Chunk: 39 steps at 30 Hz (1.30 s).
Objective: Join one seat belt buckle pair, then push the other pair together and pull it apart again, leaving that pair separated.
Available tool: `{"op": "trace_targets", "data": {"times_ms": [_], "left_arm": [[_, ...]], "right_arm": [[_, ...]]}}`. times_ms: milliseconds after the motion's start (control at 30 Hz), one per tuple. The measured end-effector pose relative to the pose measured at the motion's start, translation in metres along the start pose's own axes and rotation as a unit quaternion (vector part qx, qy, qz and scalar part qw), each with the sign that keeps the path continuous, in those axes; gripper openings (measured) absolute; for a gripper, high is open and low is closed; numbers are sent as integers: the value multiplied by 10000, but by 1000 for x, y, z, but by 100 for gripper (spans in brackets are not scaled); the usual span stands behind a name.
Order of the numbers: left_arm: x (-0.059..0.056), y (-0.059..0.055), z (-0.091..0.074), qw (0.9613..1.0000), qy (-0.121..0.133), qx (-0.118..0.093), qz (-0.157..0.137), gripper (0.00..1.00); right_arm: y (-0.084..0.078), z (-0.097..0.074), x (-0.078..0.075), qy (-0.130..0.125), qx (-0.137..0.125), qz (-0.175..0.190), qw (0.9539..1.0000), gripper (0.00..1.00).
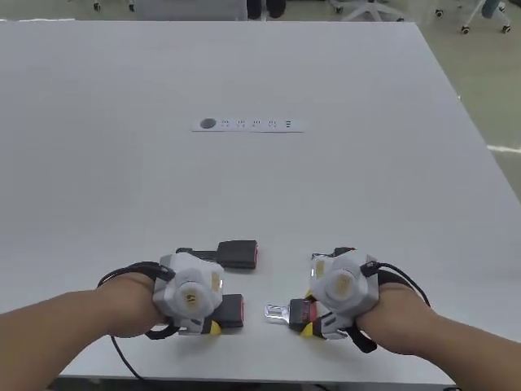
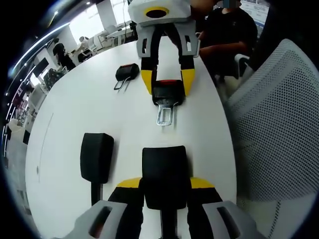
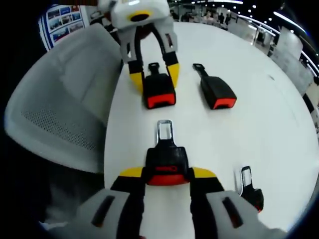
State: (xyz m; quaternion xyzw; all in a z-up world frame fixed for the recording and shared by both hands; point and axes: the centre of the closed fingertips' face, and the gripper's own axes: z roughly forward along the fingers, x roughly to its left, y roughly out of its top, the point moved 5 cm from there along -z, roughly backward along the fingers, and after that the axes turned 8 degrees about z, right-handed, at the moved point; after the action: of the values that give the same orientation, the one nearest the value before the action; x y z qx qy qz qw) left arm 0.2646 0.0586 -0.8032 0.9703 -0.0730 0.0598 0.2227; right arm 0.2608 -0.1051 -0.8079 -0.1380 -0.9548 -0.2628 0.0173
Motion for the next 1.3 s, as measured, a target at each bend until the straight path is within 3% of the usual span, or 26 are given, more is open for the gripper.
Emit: {"op": "trace_targets", "data": {"times_ms": [267, 733, 900, 1300], "left_arm": [[0, 0, 0, 9999, -91, 42, 64, 34], [0, 0, 1, 9999, -126, 51, 75, 34], [1, 1, 1, 9998, -137, 75, 80, 34], [0, 2, 2, 9997, -153, 158, 80, 34]], "right_arm": [[17, 9, 0, 77, -60, -37, 9999, 35], [29, 17, 4, 35, 120, -406, 9991, 35], [30, 16, 5, 68, 41, -314, 9995, 35], [39, 23, 7, 63, -24, -507, 9987, 34]]}}
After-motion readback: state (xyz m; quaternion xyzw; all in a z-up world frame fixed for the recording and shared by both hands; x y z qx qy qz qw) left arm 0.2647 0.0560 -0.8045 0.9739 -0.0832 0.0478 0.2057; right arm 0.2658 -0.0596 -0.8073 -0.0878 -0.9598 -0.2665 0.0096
